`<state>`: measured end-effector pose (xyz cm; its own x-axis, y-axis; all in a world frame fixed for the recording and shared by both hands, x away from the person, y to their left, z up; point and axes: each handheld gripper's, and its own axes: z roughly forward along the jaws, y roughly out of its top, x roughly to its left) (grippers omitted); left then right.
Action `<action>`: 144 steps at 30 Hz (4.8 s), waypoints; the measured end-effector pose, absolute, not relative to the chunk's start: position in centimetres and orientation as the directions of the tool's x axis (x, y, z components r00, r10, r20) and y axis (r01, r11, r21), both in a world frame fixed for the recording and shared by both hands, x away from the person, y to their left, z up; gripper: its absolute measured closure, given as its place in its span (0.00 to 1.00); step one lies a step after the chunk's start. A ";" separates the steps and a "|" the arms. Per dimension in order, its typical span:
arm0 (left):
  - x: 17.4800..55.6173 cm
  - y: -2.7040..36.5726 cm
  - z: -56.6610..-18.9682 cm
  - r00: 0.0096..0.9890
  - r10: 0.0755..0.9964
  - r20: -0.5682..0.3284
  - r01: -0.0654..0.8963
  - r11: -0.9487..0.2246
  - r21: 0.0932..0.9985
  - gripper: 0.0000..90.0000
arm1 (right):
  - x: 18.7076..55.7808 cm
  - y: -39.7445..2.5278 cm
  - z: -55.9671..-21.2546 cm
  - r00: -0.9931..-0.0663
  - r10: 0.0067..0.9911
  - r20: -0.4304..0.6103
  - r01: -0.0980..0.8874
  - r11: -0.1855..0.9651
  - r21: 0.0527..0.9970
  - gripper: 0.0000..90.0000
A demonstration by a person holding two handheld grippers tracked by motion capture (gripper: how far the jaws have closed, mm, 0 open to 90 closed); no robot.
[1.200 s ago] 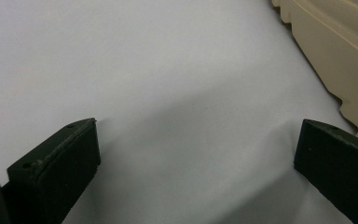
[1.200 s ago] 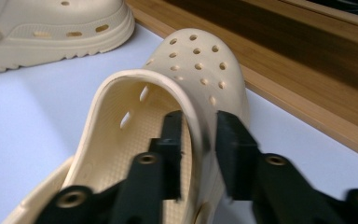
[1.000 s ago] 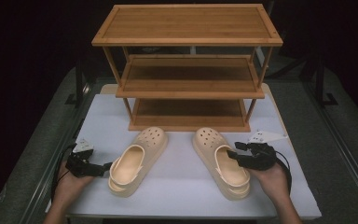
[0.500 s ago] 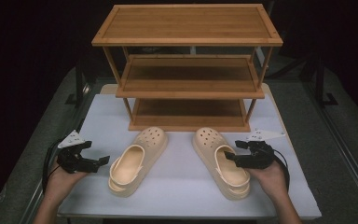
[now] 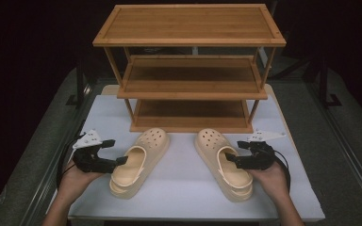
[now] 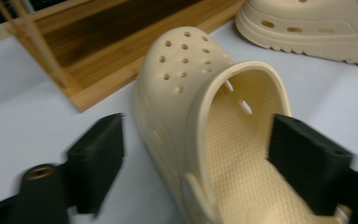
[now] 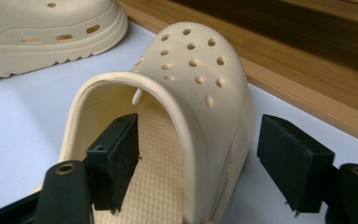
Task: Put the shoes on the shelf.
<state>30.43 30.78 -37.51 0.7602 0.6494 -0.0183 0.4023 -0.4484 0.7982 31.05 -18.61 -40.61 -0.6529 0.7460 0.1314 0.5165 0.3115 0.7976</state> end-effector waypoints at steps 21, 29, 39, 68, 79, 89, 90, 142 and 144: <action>32.5 28.0 -38.4 0.767 0.633 0.101 0.365 -0.560 0.744 0.80 | 31.2 -19.3 -40.8 -0.645 0.748 0.153 0.532 0.297 0.793 0.37; 32.4 28.0 -38.5 0.764 0.637 0.105 0.359 -0.555 0.750 0.81 | 31.4 -18.9 -40.4 -0.672 0.726 0.142 0.502 0.306 0.809 0.57; 32.1 27.8 -38.4 0.746 0.650 0.144 0.350 -0.567 0.746 0.86 | 31.0 -18.0 -39.8 -0.692 0.721 0.043 0.438 0.372 0.818 0.80; 34.4 25.1 -35.8 0.718 0.686 0.116 0.344 -0.495 0.798 0.92 | 32.5 -17.8 -37.6 -0.659 0.752 -0.003 0.400 0.353 0.846 0.92; 37.6 22.7 -36.1 0.701 0.703 0.122 0.343 -0.482 0.807 0.92 | 35.7 -17.0 -37.2 -0.623 0.782 -0.016 0.411 0.344 0.844 0.92; 40.3 20.5 -36.6 0.664 0.733 0.147 0.338 -0.470 0.816 0.92 | 38.6 -16.3 -37.2 -0.580 0.814 -0.032 0.415 0.329 0.849 0.92; 40.5 20.3 -36.7 0.658 0.738 0.152 0.337 -0.469 0.816 0.92 | 39.2 -16.1 -37.3 -0.571 0.820 -0.033 0.413 0.322 0.852 0.92; 41.5 18.6 -36.9 0.690 0.722 0.058 0.377 -0.426 0.822 0.43 | 40.8 -14.4 -38.2 -0.568 0.823 0.009 0.459 0.308 0.833 0.55; 40.8 19.1 -36.5 0.703 0.710 0.034 0.380 -0.416 0.826 0.38 | 40.4 -14.7 -37.9 -0.580 0.813 0.038 0.470 0.296 0.832 0.48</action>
<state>40.81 19.13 -36.54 0.7032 0.7101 0.0343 0.3800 -0.4162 0.8261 40.37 -14.72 -37.93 -0.5803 0.8135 0.0384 0.4696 0.2957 0.8319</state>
